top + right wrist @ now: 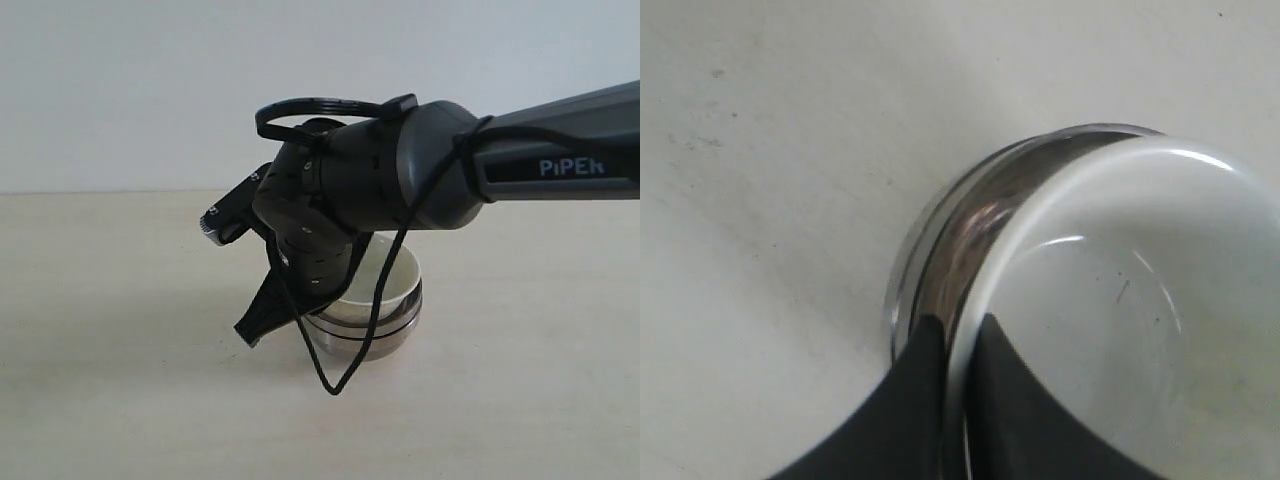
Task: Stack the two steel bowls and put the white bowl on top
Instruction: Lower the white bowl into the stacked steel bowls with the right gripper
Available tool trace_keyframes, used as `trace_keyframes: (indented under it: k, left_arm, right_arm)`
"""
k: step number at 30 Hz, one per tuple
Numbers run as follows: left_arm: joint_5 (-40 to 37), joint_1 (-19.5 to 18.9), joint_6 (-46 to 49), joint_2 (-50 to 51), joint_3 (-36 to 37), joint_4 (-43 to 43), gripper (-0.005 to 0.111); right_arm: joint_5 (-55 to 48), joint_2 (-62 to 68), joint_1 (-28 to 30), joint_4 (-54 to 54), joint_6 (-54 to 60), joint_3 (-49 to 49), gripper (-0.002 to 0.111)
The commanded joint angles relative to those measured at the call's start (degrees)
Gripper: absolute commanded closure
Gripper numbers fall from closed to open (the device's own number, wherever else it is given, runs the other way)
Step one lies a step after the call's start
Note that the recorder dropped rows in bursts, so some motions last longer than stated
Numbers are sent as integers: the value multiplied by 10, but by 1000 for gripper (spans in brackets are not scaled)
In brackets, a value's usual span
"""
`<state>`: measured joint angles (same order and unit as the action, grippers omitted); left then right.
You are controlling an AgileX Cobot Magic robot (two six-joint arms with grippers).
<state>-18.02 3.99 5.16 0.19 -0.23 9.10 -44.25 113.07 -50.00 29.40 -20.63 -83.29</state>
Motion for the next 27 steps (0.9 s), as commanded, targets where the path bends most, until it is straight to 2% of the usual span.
trace_keyframes:
  k: [1, 12, 17, 19, 23, 27]
  left_arm:
    - [0, -2, 3, -2, 2, 1, 74]
    - [0, -2, 3, -2, 2, 1, 74]
    - [0, -2, 3, -2, 2, 1, 74]
    - [0, -2, 3, -2, 2, 1, 74]
    - [0, -2, 3, -2, 2, 1, 74]
    - [0, -2, 3, -2, 2, 1, 74]
  right_arm:
    - [4, -4, 3, 4, 4, 0, 108]
    - [10, -4, 3, 4, 5, 0, 106]
    - [11, -4, 3, 4, 5, 0, 76]
    - [11, -4, 3, 6, 5, 0, 71]
    - [11, -6, 3, 14, 4, -1, 78]
    - [10, -20, 3, 13, 2, -2, 99]
